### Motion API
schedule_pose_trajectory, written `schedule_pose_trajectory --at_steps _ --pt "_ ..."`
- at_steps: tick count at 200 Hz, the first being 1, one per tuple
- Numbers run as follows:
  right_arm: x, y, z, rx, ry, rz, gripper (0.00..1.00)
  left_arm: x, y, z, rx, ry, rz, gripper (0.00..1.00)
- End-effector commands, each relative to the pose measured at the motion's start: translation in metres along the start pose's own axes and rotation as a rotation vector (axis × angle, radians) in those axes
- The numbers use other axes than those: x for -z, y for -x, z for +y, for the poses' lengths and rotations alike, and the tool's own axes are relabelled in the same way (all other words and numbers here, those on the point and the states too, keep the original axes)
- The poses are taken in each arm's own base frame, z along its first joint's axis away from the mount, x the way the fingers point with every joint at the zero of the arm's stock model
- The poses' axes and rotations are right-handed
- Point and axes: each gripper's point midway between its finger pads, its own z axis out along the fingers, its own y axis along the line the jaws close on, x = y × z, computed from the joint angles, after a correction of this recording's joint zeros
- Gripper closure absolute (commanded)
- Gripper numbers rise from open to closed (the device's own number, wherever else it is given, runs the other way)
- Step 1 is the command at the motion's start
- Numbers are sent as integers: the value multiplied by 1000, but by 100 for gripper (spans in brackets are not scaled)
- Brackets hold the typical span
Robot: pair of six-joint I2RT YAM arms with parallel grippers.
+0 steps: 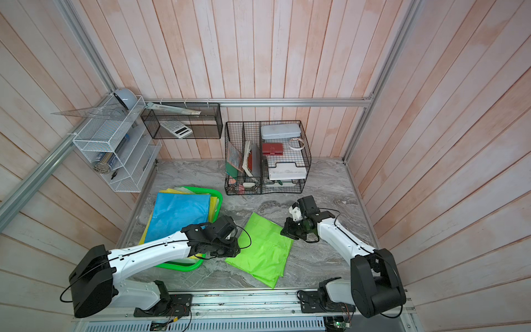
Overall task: Put the folded raincoat in the basket
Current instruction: Pick up the raincoat from the center of the board.
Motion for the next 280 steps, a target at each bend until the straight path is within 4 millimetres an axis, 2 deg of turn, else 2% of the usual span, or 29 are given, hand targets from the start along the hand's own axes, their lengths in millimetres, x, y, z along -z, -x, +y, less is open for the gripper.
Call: schedule_pose_trajectory --at_steps 1,23,62,101,119,148,192,207,220,253,267,280 --pt "-7 -3 -8 8 -30 27 88 -19 -1 9 23 32 5 68" --pt "-13 -7 -32 0 -147 68 91 -28 -1 19 2 111 34 69" --pt "-16 -12 -57 -22 -266 102 94 -43 -7 31 10 161 70 70" --pt "-7 -5 -89 -22 -442 82 93 -41 -11 39 12 181 68 71" --pt "-13 -2 -97 -23 -453 92 93 -41 -12 40 16 180 66 71" --pt "-25 3 -94 -27 -408 102 93 -44 -12 39 21 173 71 71" --pt "-20 6 -101 -36 -471 109 91 -45 -14 43 19 184 72 71" --pt "-17 8 -98 -32 -467 105 85 -46 -14 43 19 186 71 70" --pt "-13 16 -83 -15 -409 80 81 -44 -9 40 26 181 64 70" --pt "13 41 -41 33 -294 -36 56 -26 16 6 11 95 6 66" --pt "24 46 -36 42 -286 -58 49 -19 23 0 -4 92 -13 66" --pt "28 47 -41 33 -301 -62 42 -17 26 -1 -16 100 -17 66"
